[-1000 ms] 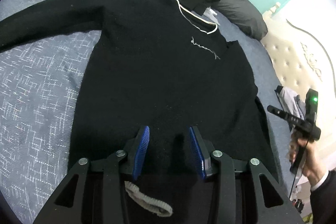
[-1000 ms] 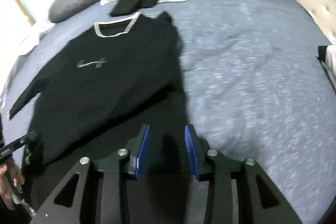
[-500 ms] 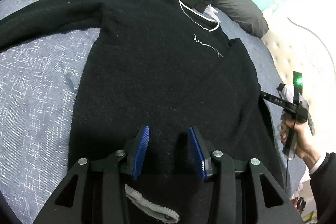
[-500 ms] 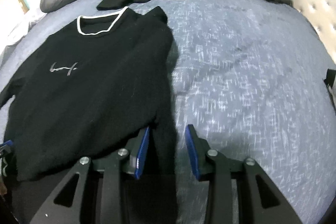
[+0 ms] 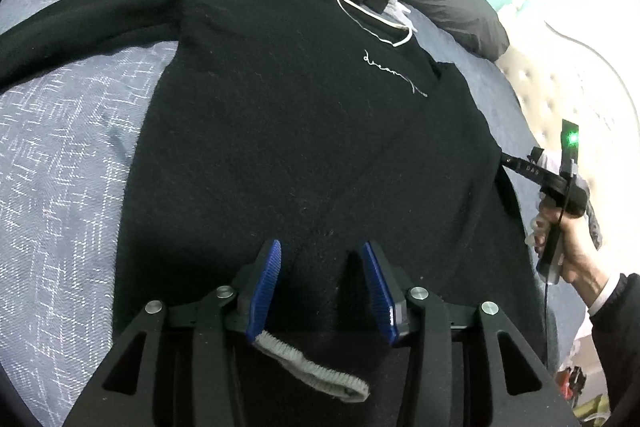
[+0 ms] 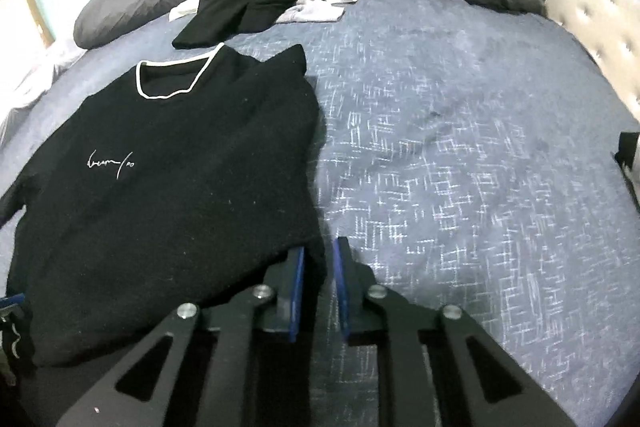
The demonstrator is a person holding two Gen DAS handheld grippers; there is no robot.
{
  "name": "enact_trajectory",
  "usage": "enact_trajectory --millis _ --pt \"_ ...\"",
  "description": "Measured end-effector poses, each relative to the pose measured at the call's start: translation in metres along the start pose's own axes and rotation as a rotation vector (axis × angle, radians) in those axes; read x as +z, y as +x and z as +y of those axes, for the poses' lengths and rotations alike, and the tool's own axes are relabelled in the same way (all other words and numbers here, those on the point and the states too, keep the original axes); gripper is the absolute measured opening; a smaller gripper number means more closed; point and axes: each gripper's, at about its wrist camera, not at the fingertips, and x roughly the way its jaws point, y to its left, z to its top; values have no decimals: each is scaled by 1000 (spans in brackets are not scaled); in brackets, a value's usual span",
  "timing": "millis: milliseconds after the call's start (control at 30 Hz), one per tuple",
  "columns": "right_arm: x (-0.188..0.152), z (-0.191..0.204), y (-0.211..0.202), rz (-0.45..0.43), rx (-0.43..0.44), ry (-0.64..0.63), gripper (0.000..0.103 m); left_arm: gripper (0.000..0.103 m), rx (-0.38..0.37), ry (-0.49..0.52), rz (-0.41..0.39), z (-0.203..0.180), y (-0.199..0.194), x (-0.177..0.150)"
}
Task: Fold clothes
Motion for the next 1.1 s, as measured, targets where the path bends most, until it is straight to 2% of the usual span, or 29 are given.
enact_trajectory --millis 300,533,800,900,933,1100 --pt "-4 -13 5 33 56 60 13 47 9 22 6 -3 2 -2" --pt "-5 -24 -2 72 134 114 16 47 -11 -7 4 1 1 -1" --pt "41 -29 -11 17 170 187 20 47 -19 -27 10 3 1 2" --pt "59 -32 -14 -3 183 214 38 47 -28 -36 13 5 2 3" --pt "64 -32 -15 -10 188 223 41 47 -29 -37 14 5 2 3" --pt "108 -19 15 8 184 241 43 47 -34 -36 14 7 4 1"
